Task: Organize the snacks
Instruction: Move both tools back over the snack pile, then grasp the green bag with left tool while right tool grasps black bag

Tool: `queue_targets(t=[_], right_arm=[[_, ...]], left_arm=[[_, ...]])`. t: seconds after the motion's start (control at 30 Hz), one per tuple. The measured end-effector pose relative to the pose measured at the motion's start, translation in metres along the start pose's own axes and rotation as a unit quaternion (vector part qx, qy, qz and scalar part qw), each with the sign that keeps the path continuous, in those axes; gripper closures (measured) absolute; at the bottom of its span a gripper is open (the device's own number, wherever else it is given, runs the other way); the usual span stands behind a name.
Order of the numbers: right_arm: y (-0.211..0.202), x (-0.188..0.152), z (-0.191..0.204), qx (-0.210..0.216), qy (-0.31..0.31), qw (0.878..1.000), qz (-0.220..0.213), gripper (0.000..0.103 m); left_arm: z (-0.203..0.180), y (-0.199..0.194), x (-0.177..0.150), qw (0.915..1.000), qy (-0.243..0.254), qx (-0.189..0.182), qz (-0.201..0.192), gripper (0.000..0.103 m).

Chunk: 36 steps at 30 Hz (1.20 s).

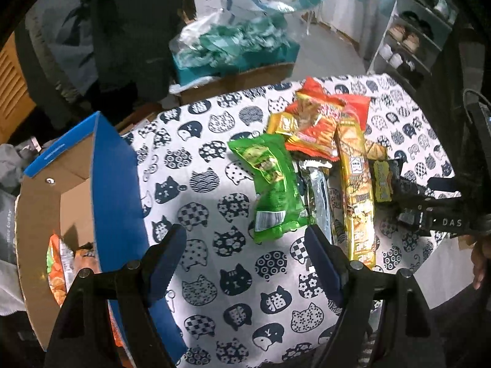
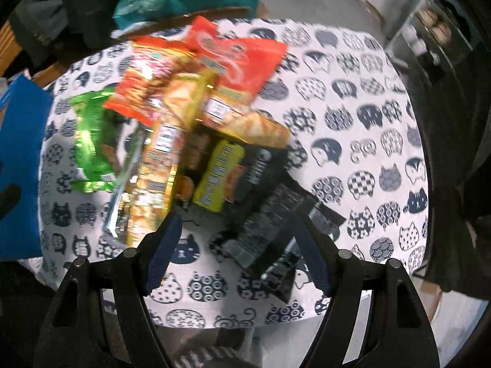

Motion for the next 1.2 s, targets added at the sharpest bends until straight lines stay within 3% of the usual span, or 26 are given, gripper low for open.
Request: queue_targets(t=[0.27, 0.33, 0.6, 0.73, 0.9, 1.1, 1.2], right_arm=[[0.036, 0.0, -0.027, -0.001, 0.047, 0.998, 0.035, 0.027], [0.041, 0.001, -0.031, -0.008, 0.051, 0.998, 0.037, 0.019], [0.065, -0.015, -0.052, -0.018, 0.069, 0.995, 0.074, 0.019], [0.079, -0.014, -0.062, 0.017, 0.09, 0.992, 0.086, 0.019], [0.08, -0.003, -0.074, 0.021, 0.083, 0.994, 0.073, 0.019], [0.072, 0.008, -0.074, -0.008, 0.034, 0.998, 0.054, 0.041], [0.066, 0.008, -0.076, -0.019, 0.025, 0.999, 0.044, 0.045]], left_arm=[[-0.016, 0.025, 0.007, 0.9994, 0.021, 0.019, 0.018, 0.022], [-0.019, 0.031, 0.008, 0.9992, 0.022, 0.02, 0.026, 0.022], [-0.025, 0.048, 0.014, 0.9987, 0.017, 0.021, 0.044, 0.022], [-0.027, 0.055, 0.022, 0.9986, 0.006, 0.014, 0.051, 0.022], [-0.028, 0.066, 0.031, 0.9978, -0.017, -0.003, 0.064, 0.022], [-0.031, 0.077, 0.048, 0.9972, -0.034, -0.012, 0.065, 0.022], [-0.032, 0.087, 0.053, 0.9967, -0.035, -0.004, 0.073, 0.022]])
Point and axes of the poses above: each gripper's, at about its wrist camera, not at the fingertips, and y roughly the way its jaws point, z to its left, x to its top, the point moved 10 cm from there along y, roughly the way its jaws point, and after that the axes turned 13 degrees about z, right-handed, at the moved point
